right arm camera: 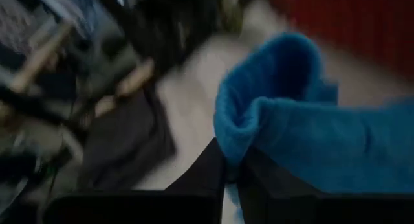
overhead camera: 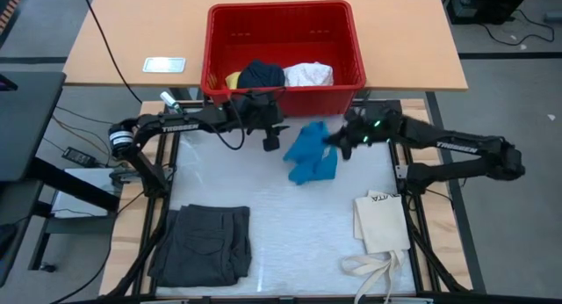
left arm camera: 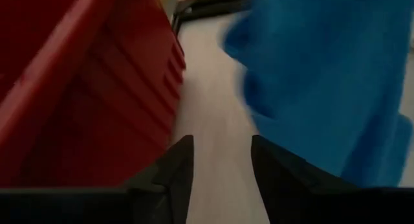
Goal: Fold laundry
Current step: Fold the blue shorts
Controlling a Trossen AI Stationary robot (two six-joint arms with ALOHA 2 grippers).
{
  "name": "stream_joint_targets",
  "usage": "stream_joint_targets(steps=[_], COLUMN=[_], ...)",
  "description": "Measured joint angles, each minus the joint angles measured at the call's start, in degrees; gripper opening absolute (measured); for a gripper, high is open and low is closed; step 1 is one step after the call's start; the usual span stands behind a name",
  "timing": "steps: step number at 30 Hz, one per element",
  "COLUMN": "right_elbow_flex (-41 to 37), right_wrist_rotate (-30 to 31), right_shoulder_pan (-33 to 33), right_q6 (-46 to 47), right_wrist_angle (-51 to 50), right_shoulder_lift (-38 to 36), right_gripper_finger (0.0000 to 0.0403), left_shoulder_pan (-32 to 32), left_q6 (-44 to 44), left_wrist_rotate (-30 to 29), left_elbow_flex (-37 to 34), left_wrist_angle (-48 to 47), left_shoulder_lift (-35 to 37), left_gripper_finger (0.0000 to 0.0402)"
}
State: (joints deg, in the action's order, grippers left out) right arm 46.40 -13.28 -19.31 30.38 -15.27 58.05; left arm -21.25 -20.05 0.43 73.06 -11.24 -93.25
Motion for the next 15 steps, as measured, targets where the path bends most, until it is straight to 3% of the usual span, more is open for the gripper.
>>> stream_joint_targets(steps=[7,15], right_elbow_flex=[-5.2,-5.6], right_wrist_rotate=[-1.1,1.4], right_shoulder_pan=[13.7,20.7], right_q6=[14.8,26.8], right_wrist_angle=[2.3,-0.1], right_shoulder_lift=[7.0,8.1], right_gripper_finger=[0.0026,0.0161], left_shoulder_pan=[-0.5,2.0], left_q6=[8.1,18.8], left_wrist_rotate=[4.2,16.4], left_elbow_flex=[0.0,-0.5], left_wrist_angle=[-11.4,-15.9], left_shoulder_lift=[2.5,-0.5], left_gripper_finger=[0.0155,0.0155])
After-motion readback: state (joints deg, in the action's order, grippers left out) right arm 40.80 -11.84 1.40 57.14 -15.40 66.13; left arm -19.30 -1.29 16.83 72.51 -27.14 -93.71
